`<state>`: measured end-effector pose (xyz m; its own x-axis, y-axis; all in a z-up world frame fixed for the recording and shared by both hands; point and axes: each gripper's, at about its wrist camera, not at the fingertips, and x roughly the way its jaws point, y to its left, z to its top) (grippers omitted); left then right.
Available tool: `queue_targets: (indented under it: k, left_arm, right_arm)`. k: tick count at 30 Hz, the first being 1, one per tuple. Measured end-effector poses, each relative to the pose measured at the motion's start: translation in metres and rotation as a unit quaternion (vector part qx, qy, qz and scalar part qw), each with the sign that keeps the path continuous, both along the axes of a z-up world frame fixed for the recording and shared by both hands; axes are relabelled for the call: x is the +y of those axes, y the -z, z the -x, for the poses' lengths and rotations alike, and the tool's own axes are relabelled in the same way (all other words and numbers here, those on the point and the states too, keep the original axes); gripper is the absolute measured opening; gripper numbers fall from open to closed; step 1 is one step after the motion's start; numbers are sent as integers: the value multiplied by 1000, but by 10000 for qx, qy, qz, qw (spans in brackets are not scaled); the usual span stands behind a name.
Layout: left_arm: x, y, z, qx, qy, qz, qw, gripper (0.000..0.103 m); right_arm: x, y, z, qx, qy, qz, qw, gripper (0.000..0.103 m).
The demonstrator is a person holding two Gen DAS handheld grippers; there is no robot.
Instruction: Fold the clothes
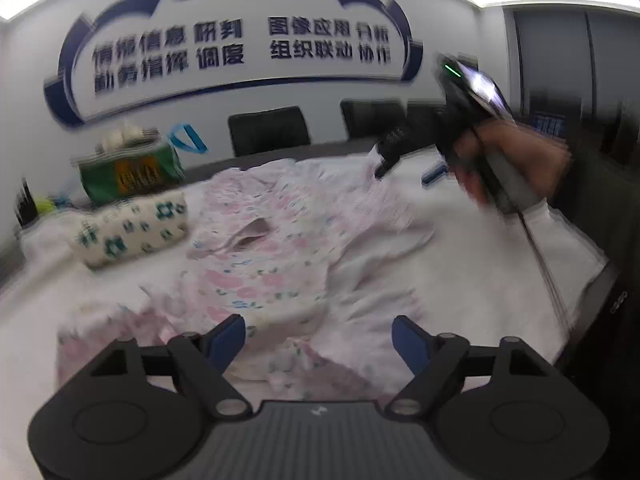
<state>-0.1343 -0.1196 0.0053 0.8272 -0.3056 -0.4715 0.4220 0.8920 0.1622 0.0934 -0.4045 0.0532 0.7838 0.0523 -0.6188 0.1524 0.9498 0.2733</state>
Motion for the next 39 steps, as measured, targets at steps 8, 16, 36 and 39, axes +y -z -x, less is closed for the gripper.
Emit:
queue_targets:
  k: [8, 16, 36, 39]
  left_arm:
    - [39, 4, -24, 47, -182, 143, 9997, 0]
    - [135, -13, -17, 100, -592, 794, 9950, 0]
    - [200, -26, -82, 1708, -1191, 2567, 9438, 67]
    - [184, -24, -119, 1901, -1489, 2130, 9467, 66]
  right_arm:
    - [-10, 57, -32, 248, 312, -476, 9981, 2]
    - [1, 45, 156, -583, 1349, -510, 9878, 1]
    - [72, -41, 230, -1608, 296, 1417, 9763, 81]
    - [69, -41, 144, -1217, -480, 1381, 9817, 82]
